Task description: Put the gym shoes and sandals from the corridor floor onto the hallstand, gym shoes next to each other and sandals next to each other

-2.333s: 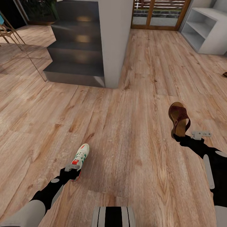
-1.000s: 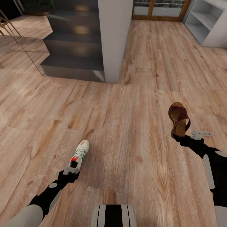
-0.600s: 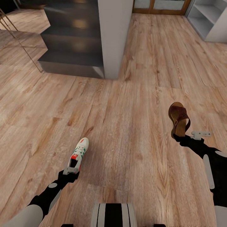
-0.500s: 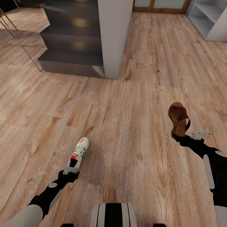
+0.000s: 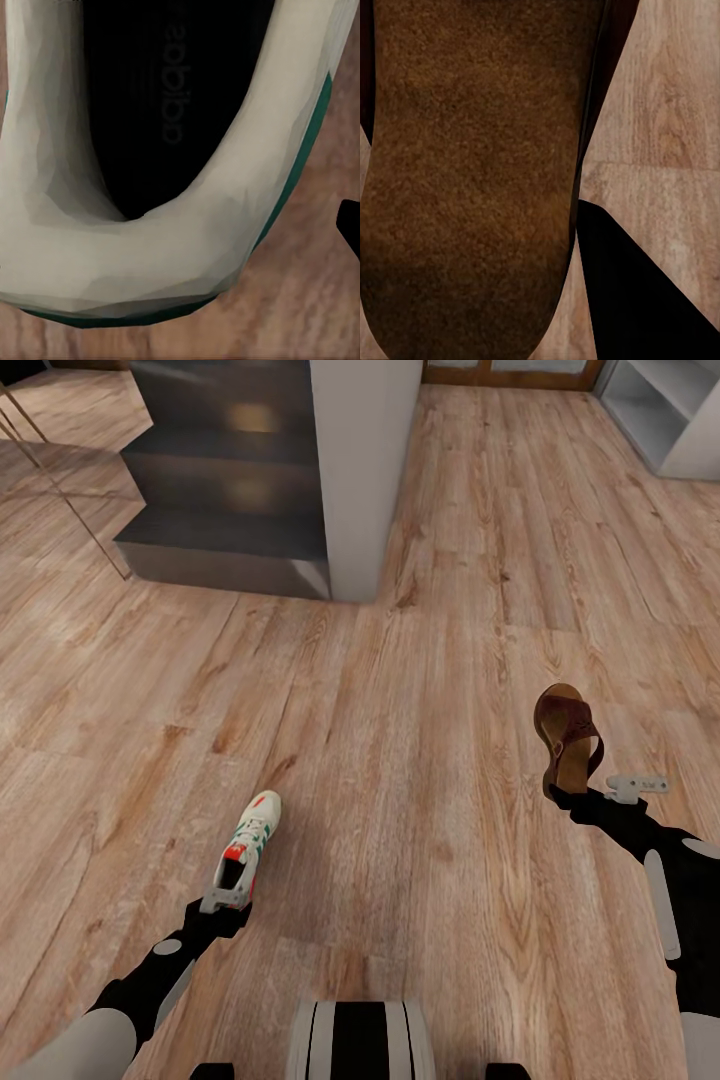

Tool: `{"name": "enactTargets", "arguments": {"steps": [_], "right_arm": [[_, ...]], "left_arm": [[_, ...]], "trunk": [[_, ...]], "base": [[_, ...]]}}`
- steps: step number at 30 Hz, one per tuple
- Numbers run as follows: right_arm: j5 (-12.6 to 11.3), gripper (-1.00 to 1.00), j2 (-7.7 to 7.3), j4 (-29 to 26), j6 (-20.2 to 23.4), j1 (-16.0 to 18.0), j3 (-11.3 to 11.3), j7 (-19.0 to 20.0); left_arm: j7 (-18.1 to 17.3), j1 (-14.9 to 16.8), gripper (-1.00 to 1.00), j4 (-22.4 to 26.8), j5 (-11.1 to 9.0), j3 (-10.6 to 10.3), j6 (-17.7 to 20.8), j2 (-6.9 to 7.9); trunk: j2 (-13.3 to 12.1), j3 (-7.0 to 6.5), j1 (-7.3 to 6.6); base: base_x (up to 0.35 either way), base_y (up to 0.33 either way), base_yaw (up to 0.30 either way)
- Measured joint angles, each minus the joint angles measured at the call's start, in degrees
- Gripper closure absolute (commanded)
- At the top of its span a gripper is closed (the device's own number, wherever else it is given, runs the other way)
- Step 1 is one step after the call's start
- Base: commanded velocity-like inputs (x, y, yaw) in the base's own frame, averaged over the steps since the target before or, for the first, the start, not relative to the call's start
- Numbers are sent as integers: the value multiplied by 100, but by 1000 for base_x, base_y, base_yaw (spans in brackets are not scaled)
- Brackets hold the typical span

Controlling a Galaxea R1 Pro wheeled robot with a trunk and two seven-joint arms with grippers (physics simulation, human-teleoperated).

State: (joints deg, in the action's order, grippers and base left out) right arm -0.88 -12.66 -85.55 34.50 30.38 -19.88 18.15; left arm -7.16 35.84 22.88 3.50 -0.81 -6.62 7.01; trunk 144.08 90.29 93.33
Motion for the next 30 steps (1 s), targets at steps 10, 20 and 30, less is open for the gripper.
{"name": "enactTargets", "arguments": {"steps": [10,20,30], "right_arm": [[1,100,0,0,-1,0,-1,0],[1,100,0,0,-1,0,-2,0],[1,100,0,0,-1,0,-1,0]], "left_arm": [[4,0,-100,7,0,7,-1,-2],[8,0,-100,9,0,8,3,-9],[3,0,100,1,-6,12,26,-1]], "trunk": [[0,0,-1],[0,0,0],[0,19,0]], "base": [[16,0,0],[30,0,0],[1,0,0]]}}
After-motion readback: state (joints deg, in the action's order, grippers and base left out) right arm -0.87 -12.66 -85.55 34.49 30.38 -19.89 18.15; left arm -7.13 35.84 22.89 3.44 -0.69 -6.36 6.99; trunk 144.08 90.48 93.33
